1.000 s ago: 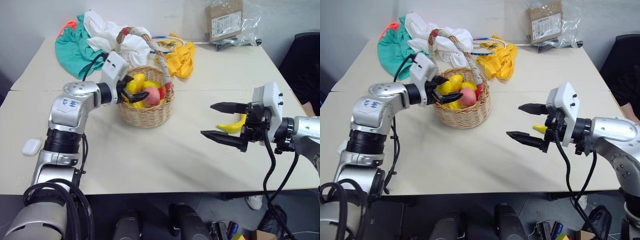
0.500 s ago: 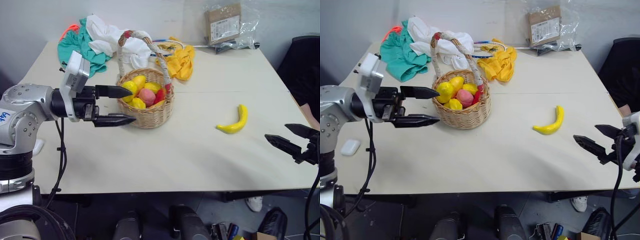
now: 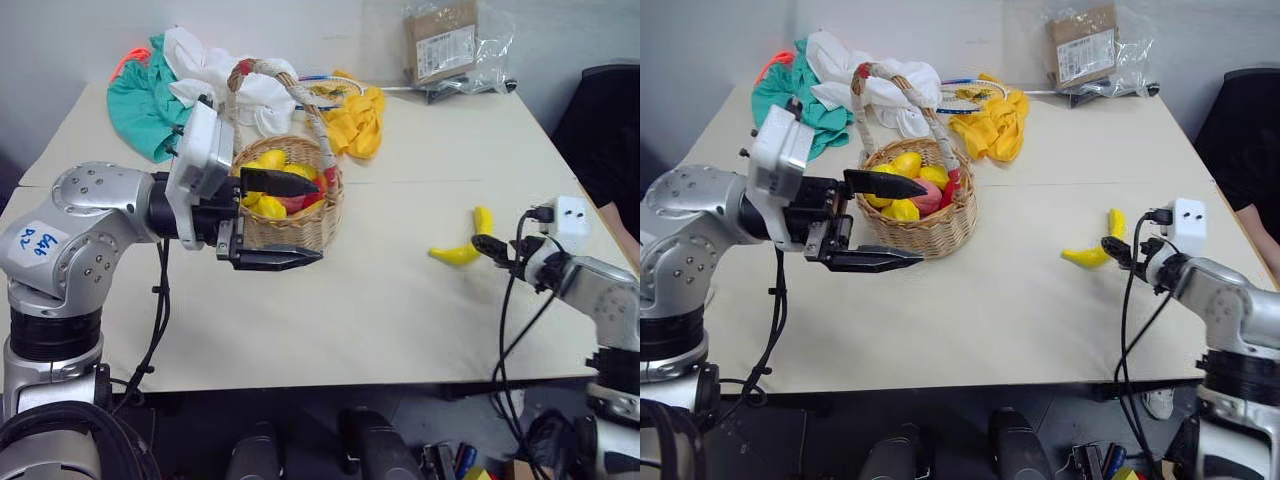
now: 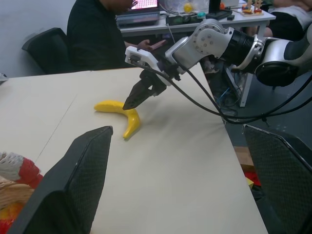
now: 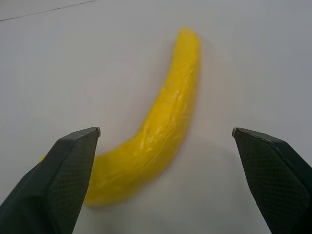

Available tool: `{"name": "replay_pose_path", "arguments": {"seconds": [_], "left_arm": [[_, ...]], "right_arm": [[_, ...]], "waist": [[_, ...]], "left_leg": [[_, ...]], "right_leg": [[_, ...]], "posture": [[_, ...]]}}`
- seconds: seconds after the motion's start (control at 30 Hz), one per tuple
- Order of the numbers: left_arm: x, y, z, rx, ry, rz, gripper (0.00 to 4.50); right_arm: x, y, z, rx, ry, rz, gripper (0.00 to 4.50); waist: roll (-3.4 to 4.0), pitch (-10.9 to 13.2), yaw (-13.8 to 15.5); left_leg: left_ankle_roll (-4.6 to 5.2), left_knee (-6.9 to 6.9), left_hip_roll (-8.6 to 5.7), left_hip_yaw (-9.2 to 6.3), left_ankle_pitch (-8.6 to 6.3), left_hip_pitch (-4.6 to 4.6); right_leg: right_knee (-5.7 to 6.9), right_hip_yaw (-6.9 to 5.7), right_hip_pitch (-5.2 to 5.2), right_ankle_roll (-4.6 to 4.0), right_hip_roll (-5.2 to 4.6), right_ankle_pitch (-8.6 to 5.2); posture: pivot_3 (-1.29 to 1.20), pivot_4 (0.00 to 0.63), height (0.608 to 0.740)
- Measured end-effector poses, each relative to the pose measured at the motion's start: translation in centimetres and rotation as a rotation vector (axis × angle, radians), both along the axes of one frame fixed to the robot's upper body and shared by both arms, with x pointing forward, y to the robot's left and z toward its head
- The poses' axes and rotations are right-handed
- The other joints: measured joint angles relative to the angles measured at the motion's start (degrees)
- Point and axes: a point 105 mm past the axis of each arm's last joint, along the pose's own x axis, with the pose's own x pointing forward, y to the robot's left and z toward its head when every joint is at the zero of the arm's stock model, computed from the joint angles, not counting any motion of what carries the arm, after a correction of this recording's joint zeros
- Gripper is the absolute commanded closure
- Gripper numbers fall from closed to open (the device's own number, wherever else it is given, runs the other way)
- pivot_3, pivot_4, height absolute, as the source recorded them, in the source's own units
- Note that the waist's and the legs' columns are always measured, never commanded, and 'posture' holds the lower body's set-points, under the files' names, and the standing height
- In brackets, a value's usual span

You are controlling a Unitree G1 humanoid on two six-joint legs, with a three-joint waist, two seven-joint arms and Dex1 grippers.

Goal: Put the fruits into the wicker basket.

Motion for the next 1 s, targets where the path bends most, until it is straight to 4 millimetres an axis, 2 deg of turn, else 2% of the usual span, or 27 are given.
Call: {"name": "replay_pose_path", "arguments": {"seconds": [0.13, 0.2, 0.23, 0.4, 0.53, 0.57, 0.63, 0.7, 0.77, 0.9, 1.0], "left_arm": [[-0.1, 0.2, -0.6, 0.002, 0.019, 0.025, 0.02], [-0.1, 0.4, -0.6, -0.002, 0.018, 0.040, 0.00], [0.0, 0.6, -0.5, -0.002, 0.015, 0.055, 0.00], [0.3, 0.8, -0.4, -0.005, 0.010, 0.083, 0.00], [0.6, 1.1, -0.5, -0.016, 0.011, 0.115, 0.00], [0.7, 1.3, -0.5, -0.021, 0.013, 0.133, 0.00], [0.9, 2.1, -0.5, -0.039, 0.017, 0.174, 0.00], [1.1, 3.0, -0.3, -0.060, 0.019, 0.223, 0.00], [1.2, 4.0, -0.3, -0.066, 0.020, 0.281, 0.00], [0.8, 5.6, -0.5, -0.070, 0.021, 0.357, 0.00], [0.5, 6.7, -0.1, -0.089, 0.005, 0.415, 0.00]], "right_arm": [[1.8, 0.4, -0.5, 0.037, 0.023, -0.041, 0.00], [2.2, 0.7, -0.9, 0.017, 0.031, -0.031, 0.37], [2.3, 0.8, -1.0, -0.004, 0.031, -0.026, 0.58], [2.8, 1.8, -1.4, -0.146, 0.018, 0.050, 2.30], [3.1, 2.8, -0.9, -0.162, -0.023, 0.108, 3.56], [3.1, 3.0, -0.8, -0.156, -0.029, 0.117, 3.71], [3.4, 3.7, -0.4, -0.150, -0.050, 0.143, 3.74], [4.3, 5.5, 1.0, -0.147, -0.101, 0.207, 3.74], [5.9, 8.6, 4.5, -0.132, -0.210, 0.299, 3.74], [8.5, 12.3, 10.9, -0.090, -0.366, 0.362, 3.74], [9.6, 14.7, 12.5, -0.049, -0.416, 0.380, 3.74]], "waist": [[0.00, 0.0, -0.1], [0.00, 0.0, -0.2], [0.00, 0.0, -0.2], [0.00, 0.0, -0.6], [0.00, 0.0, -1.1], [-0.01, 0.0, -1.1], [0.00, 0.0, -1.4], [0.01, 0.0, -1.8], [0.03, 0.0, -2.7], [0.02, 0.0, -3.1], [0.01, 0.0, -3.0]], "left_leg": [[0.02, 0.01, 0.00, 0.04, -0.01, 0.03], [0.01, -0.01, 0.02, 0.04, -0.01, 0.04], [0.01, -0.01, 0.02, 0.04, -0.01, 0.04], [0.01, -0.01, 0.02, 0.06, -0.02, 0.05], [-0.03, -0.02, 0.07, 0.05, -0.04, 0.06], [-0.04, -0.02, 0.07, 0.05, -0.04, 0.06], [-0.04, -0.01, 0.08, 0.13, -0.04, 0.06], [-0.07, -0.02, 0.07, 0.15, -0.06, 0.07], [-0.12, -0.05, 0.03, 0.12, -0.06, 0.04], [-0.22, -0.22, 0.07, 0.11, -0.09, 0.02], [-0.21, -0.32, 0.21, 0.11, -0.10, -0.09]], "right_leg": [[0.01, 0.06, 0.01, 0.00, 0.07, 0.00], [0.00, 0.07, 0.01, 0.00, 0.07, 0.00], [-0.01, 0.07, 0.01, 0.00, 0.07, 0.00], [-0.01, 0.09, 0.03, 0.01, 0.07, 0.01], [0.00, 0.08, 0.02, 0.01, 0.05, 0.00], [0.00, 0.08, 0.02, 0.01, 0.04, 0.00], [0.03, 0.18, -0.02, 0.01, 0.01, 0.01], [0.10, 0.36, -0.15, 0.01, 0.05, 0.01], [0.25, 0.53, -0.36, 0.01, 0.11, 0.01], [0.20, 0.64, -0.54, -0.06, 0.17, -0.03], [0.10, 0.66, -0.63, -0.08, 0.11, -0.04]], "posture": [[0.00, 0.150, 0.740], [0.00, 0.150, 0.740], [0.00, 0.150, 0.740], [0.00, 0.150, 0.740], [0.00, 0.150, 0.740], [0.00, 0.150, 0.740], [0.00, 0.150, 0.740], [0.00, 0.150, 0.740], [0.00, 0.150, 0.740], [0.00, 0.150, 0.740], [0.00, 0.150, 0.740]]}}
